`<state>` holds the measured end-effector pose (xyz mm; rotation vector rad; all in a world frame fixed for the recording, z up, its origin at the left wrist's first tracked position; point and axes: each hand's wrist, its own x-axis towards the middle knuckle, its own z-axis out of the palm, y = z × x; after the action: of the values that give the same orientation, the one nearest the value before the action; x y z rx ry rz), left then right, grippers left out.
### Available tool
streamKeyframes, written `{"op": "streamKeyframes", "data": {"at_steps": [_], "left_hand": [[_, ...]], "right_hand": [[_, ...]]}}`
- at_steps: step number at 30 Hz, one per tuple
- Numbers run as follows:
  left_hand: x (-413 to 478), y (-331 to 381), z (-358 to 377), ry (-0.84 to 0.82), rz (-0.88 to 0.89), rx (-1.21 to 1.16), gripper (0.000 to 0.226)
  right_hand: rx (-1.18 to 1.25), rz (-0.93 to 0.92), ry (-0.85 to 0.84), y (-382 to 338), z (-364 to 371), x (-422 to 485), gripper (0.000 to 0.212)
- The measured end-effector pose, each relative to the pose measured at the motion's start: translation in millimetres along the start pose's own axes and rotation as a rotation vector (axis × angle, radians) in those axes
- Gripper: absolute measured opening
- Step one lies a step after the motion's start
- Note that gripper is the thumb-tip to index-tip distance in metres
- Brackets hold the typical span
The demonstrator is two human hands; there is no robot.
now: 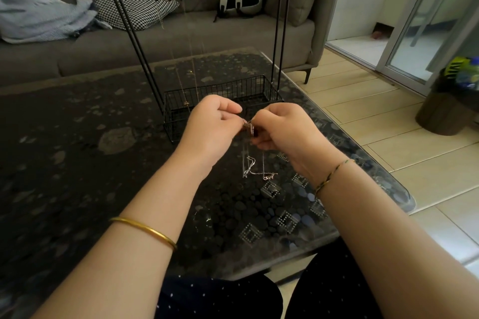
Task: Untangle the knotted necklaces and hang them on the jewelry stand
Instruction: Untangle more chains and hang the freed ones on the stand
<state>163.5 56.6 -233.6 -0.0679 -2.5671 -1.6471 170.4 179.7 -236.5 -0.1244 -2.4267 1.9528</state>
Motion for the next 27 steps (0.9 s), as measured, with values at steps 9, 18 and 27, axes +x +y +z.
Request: {"op": "streamKeyframes", "data": {"at_steps": [9,18,27], "left_hand": [[-4.8,2.8,3.0,0.046,0.192,0.506,0.018],[-2.9,15.3,-3.8,0.013,-0.484,-0.555,0.025],[-3.4,11.0,-10.5,-0.092,-0.467,-0.7,0.02]], "right_hand": [[-0.053,-0.018,0.015,1.4,-1.7,0.5,0.02],[-0.02,0.039,-0.005,4.1,-1.1,2.4,0.015],[0.059,0.051,0.026,1.0,3.6,1.6,0.017]]}}
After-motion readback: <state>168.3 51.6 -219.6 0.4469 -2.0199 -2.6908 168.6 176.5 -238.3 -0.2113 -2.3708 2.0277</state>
